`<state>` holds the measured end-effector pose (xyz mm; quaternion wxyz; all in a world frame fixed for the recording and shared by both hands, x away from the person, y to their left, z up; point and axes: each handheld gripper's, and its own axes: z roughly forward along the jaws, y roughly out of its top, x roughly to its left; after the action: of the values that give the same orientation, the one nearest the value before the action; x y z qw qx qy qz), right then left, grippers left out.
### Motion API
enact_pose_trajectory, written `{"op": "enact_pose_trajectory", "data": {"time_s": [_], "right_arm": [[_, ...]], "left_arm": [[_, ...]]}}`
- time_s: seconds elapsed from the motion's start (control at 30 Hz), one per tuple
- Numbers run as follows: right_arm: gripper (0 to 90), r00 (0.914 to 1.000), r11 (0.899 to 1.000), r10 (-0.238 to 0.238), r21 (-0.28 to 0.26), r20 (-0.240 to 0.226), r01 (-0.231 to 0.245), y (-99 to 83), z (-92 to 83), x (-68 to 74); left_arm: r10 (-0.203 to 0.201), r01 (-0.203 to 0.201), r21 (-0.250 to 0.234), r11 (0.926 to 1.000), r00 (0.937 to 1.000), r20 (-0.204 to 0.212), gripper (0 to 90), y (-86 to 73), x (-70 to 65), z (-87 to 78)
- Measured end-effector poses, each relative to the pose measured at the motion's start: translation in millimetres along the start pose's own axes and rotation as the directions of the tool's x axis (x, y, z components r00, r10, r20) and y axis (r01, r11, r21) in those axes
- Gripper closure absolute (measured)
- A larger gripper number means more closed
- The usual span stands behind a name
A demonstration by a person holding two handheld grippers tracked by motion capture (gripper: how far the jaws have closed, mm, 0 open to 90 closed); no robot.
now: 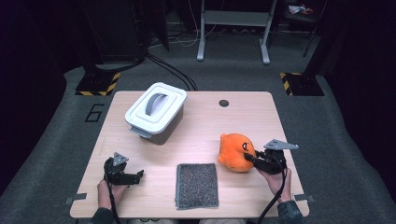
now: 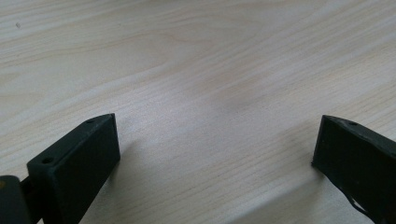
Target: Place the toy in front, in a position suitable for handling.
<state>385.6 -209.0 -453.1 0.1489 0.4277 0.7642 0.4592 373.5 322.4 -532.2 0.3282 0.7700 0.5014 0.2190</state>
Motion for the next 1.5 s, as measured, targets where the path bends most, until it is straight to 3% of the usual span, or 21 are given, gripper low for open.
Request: {"op": "enact_pose_trajectory", "data": {"time_s": [0.37,1.23,1.43,1.5], "right_arm": [[68.4,0.9998,1.0,-0.02,-0.014,-0.01,0.02,19.6,21.7,3.8],[67.2,0.9978,0.998,-0.054,0.009,-0.04,0.054,52.6,84.8,6.1],[63.2,0.9958,0.994,-0.091,0.053,-0.012,0.091,50.1,99.6,6.2],[57.9,0.9978,0.997,-0.064,0.047,-0.015,0.065,48.7,100.1,3.6]], "left_arm": [[0.0,0.0,0.0,1.0,1.0,0.0,0.1,0.0,0.0,0.0],[0.0,0.0,0.0,1.0,1.0,0.0,0.1,0.0,0.0,0.0],[0.0,0.0,0.0,1.0,1.0,0.0,0.1,0.0,0.0,-0.1],[0.001,-0.001,0.0,1.0,1.0,0.0,0.1,0.0,0.0,0.0]]}}
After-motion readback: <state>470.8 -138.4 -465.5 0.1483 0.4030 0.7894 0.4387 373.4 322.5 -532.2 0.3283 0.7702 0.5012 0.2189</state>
